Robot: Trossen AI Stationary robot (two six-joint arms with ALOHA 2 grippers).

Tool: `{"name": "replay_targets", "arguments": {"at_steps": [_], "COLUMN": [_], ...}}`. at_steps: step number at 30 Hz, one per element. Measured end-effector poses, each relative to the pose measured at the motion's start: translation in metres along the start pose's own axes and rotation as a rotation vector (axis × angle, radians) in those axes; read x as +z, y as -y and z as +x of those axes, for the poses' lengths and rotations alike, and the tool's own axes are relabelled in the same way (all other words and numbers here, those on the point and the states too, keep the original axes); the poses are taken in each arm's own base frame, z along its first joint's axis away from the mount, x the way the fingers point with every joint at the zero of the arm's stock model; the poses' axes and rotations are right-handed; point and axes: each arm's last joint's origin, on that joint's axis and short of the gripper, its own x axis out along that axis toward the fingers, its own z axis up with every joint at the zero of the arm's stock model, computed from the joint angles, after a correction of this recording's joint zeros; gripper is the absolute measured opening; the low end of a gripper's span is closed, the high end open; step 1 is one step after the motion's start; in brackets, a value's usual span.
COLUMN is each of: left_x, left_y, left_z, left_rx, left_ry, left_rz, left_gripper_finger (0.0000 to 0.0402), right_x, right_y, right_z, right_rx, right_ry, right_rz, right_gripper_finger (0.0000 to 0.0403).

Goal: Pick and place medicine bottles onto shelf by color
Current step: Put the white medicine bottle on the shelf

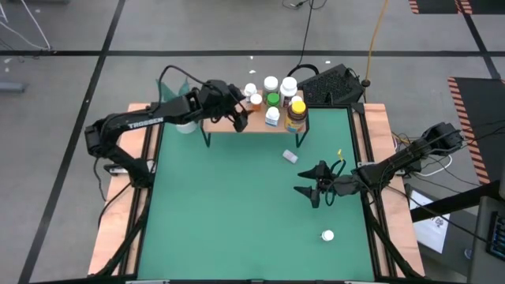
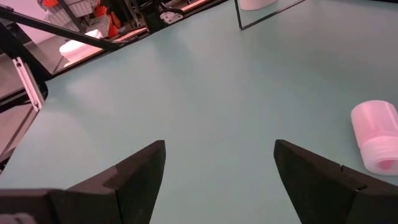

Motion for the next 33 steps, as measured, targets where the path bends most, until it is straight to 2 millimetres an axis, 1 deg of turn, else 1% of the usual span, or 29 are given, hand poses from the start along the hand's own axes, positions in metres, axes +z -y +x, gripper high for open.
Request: {"name": "replay_targets", "arguments": {"at_steps": [2,9,11,13,16,19,22,25,27,29,33], "left_x": [0.005,0.012,0.009,0.000,-0.014,-0.023,-0.036,-0.035,-0.035,-0.038,-0.038], "left_y": [0.010,0.060,0.076,0.092,0.108,0.119,0.127,0.130,0.132,0.133,0.135], "left_z": [-0.009,-0.022,-0.024,-0.022,-0.023,-0.025,-0.022,-0.025,-0.026,-0.025,-0.027], "left_rx": [-0.027,-0.154,-0.193,-0.228,-0.269,-0.296,-0.319,-0.326,-0.329,-0.335,-0.375], "left_ry": [0.028,0.113,0.159,0.198,0.245,0.306,0.290,0.325,0.333,0.327,0.366], "left_rz": [0.038,0.178,0.212,0.242,0.265,0.269,0.283,0.277,0.277,0.276,0.267], "left_gripper_finger": [0.0281,0.0257,0.0250,0.0243,0.0234,0.0226,0.0220,0.0219,0.0220,0.0219,0.0216], "right_x": [0.000,0.000,0.000,-0.001,-0.001,-0.001,-0.003,-0.003,-0.004,-0.001,0.006], "right_y": [0.000,0.000,0.000,0.000,-0.001,0.000,0.000,0.001,0.002,0.000,-0.005], "right_z": [0.000,0.000,0.000,0.000,0.000,0.000,0.000,0.000,0.000,0.000,-0.001], "right_rx": [0.000,0.002,0.004,0.010,0.022,0.019,0.012,0.013,0.008,0.008,0.053], "right_ry": [0.001,-0.003,-0.005,-0.009,-0.018,-0.024,-0.033,-0.031,-0.029,0.010,0.075], "right_rz": [0.000,0.008,0.014,0.015,0.016,-0.003,-0.039,-0.004,-0.012,-0.023,-0.046], "right_gripper_finger": [0.0293,0.0293,0.0293,0.0293,0.0293,0.0293,0.0293,0.0293,0.0293,0.0293,0.0293]}}
